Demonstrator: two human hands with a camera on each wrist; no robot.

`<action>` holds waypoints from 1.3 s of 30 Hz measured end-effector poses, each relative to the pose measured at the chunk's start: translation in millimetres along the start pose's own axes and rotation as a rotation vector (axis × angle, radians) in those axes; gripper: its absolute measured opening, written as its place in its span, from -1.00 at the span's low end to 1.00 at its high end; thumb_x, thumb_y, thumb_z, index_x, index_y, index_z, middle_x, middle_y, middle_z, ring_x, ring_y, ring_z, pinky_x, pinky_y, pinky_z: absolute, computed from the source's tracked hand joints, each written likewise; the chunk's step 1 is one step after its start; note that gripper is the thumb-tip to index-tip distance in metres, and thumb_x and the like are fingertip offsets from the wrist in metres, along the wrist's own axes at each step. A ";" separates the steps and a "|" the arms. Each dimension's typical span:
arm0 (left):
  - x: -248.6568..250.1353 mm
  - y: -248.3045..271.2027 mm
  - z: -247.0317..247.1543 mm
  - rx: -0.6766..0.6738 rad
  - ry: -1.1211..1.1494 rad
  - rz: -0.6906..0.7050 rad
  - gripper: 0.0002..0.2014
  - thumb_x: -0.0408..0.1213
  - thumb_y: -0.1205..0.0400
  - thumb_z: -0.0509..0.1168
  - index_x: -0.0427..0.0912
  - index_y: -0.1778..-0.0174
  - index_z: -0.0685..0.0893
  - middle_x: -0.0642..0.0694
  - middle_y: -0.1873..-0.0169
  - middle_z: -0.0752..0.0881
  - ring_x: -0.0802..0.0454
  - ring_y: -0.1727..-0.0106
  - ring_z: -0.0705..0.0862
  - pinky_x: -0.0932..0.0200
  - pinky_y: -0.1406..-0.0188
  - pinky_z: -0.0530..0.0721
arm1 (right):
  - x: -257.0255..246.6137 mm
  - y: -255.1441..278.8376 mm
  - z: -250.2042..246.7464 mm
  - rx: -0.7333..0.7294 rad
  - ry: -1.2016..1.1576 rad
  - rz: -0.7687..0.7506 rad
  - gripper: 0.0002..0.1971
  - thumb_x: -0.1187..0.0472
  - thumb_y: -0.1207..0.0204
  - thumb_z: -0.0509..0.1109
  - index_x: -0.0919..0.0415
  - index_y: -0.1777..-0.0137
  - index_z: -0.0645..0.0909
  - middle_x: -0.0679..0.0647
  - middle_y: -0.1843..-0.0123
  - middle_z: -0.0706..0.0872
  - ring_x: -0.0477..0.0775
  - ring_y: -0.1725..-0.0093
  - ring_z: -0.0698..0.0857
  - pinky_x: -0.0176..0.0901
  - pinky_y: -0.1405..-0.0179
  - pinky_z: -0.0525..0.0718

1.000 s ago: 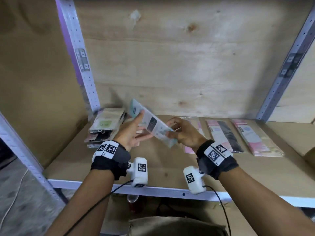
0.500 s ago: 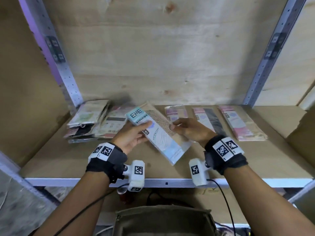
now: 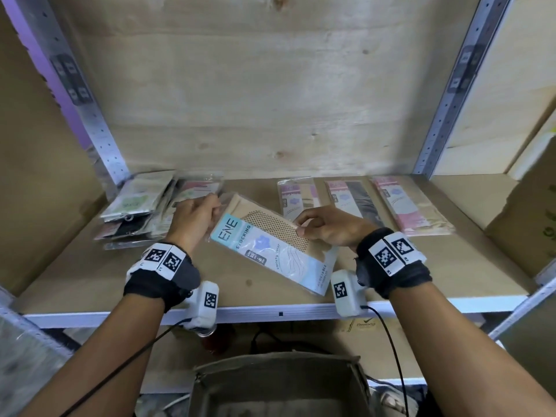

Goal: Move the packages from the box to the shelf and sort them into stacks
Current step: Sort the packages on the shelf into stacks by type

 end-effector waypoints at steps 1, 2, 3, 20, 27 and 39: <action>1.5 -0.6 -0.5 0.003 -0.033 0.016 -0.71 0.03 -0.44 0.25 -0.05 0.53 0.51 0.01 0.59 0.71 0.15 0.53 0.73 0.18 0.41 0.51 | -1.1 0.8 0.2 0.004 0.004 -0.010 -0.74 0.15 -0.64 0.41 0.20 -0.27 0.68 -0.21 0.34 0.74 -0.06 0.20 0.67 -0.23 0.17 0.62; 2.9 -1.4 -0.6 0.004 -0.057 0.037 -0.67 0.04 -0.50 0.24 -0.05 0.51 0.47 0.04 0.59 0.71 0.17 0.53 0.72 0.18 0.40 0.49 | -1.7 1.2 0.5 0.006 0.007 -0.019 -0.75 0.16 -0.65 0.41 0.20 -0.28 0.67 -0.26 0.47 0.69 -0.11 0.28 0.62 -0.27 0.23 0.56; 3.8 -1.8 -1.1 0.011 -0.074 0.056 -0.62 0.07 -0.56 0.24 -0.06 0.50 0.47 0.06 0.59 0.70 0.18 0.52 0.71 0.16 0.38 0.48 | -1.7 1.5 0.8 0.005 0.003 -0.025 -0.75 0.17 -0.65 0.40 0.21 -0.28 0.66 -0.29 0.56 0.65 -0.14 0.34 0.58 -0.29 0.26 0.52; 10.0 1.6 8.4 -0.079 0.031 0.051 -0.52 0.13 -0.71 0.19 0.00 0.51 0.53 -0.02 0.65 0.56 0.05 0.53 0.71 0.21 0.52 0.42 | 11.0 -2.5 -2.3 0.003 -0.125 -0.041 -0.86 0.18 -0.62 0.44 0.09 -0.15 0.67 0.00 0.26 0.74 0.03 0.27 0.56 -0.20 0.32 0.51; 1.5 0.7 16.6 -0.132 0.150 -0.024 -0.56 0.24 -0.67 0.21 -0.07 0.24 0.64 -0.28 0.30 0.73 -0.11 0.28 0.78 0.09 0.17 0.66 | 11.5 -3.1 -5.4 0.021 -0.141 -0.077 -0.83 0.22 -0.63 0.43 0.18 -0.19 0.67 -0.20 0.53 0.66 -0.09 0.41 0.52 -0.23 0.31 0.49; 6.2 2.9 23.8 -0.136 0.623 -0.195 -0.42 0.33 -0.65 0.12 -0.19 0.15 0.64 -0.23 0.09 0.69 -0.11 0.16 0.68 0.23 0.25 0.53 | 14.9 -5.2 -7.3 0.059 -0.325 -0.070 -0.92 0.27 -0.57 0.49 0.11 -0.01 0.71 -0.12 0.34 0.77 0.04 0.13 0.63 -0.08 0.01 0.49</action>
Point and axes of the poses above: each hand's wrist, its own y-axis away from the middle knuckle, its own z-axis out of the palm, x = y × z, the point moved 6 cm from there along -y, towards the middle knuckle
